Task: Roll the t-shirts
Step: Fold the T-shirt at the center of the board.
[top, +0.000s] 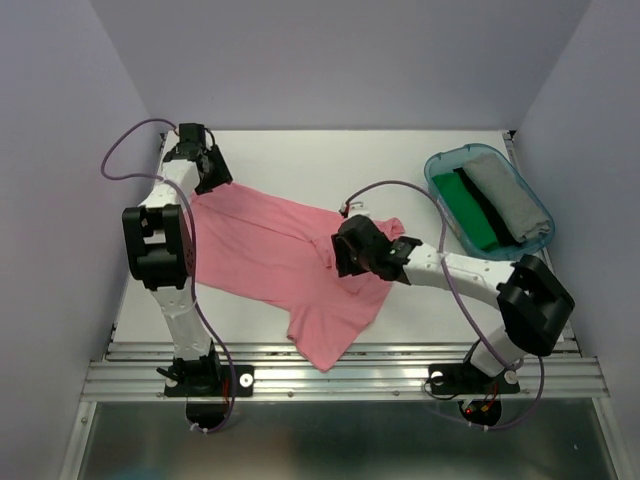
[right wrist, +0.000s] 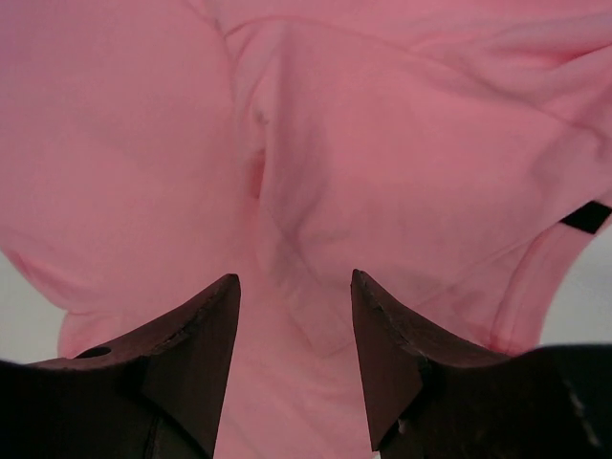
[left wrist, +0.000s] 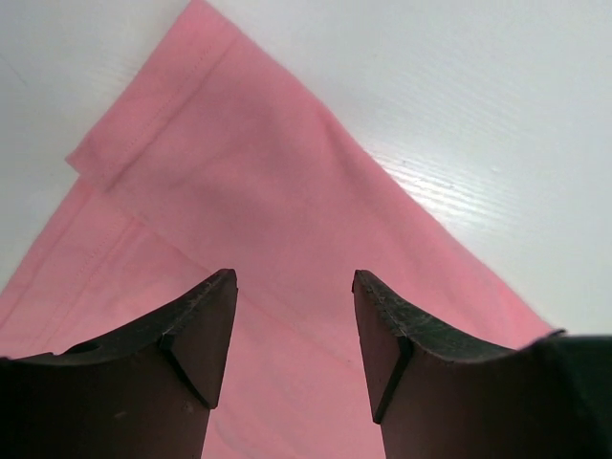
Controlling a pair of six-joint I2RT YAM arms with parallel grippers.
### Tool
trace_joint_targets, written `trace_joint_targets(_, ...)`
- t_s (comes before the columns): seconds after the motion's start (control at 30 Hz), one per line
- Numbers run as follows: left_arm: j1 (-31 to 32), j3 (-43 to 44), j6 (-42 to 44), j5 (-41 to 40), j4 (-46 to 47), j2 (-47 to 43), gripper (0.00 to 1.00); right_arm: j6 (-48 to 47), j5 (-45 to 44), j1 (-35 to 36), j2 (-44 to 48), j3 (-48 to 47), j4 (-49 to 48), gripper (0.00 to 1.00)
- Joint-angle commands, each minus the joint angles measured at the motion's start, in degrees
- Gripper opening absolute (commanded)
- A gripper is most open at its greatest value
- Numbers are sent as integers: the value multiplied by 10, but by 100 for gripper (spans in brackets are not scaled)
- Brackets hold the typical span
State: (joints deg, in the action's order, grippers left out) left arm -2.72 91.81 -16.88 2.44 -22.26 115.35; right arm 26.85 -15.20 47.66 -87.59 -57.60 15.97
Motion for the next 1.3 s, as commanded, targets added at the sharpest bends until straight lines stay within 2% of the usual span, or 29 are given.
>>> trace_joint_targets(0.0, -3, 31, -2, 5, -11, -56, 63, -17, -18, 47, -36, -29, 23, 56)
trace_joint_targets(0.47, -4, 23, 1, 2, -11, -58, 63, -40, -32, 74, -108, -37, 18, 50)
trace_joint_targets(0.53, -4, 22, 1, 3, -11, -58, 63, -37, -45, 74, -115, -41, 15, 42)
trace_joint_targets(0.77, -4, 24, 4, 3, -13, -58, 63, -29, -70, 74, -122, -42, 13, 31)
trace_joint_targets(0.87, -4, 25, 4, 5, -12, -58, 63, -28, -77, 74, -122, -39, 14, 23)
trace_joint_targets(0.93, -4, 25, 4, 5, -12, -56, 63, -26, -82, 74, -120, -38, 14, 13)
trace_joint_targets(0.97, -4, 26, 5, 6, -13, -56, 63, -27, -84, 74, -116, -37, 16, 3)
trace_joint_targets(1.27, -4, 30, 5, 6, -15, -51, 63, -65, -58, 74, -55, -19, 28, 1)
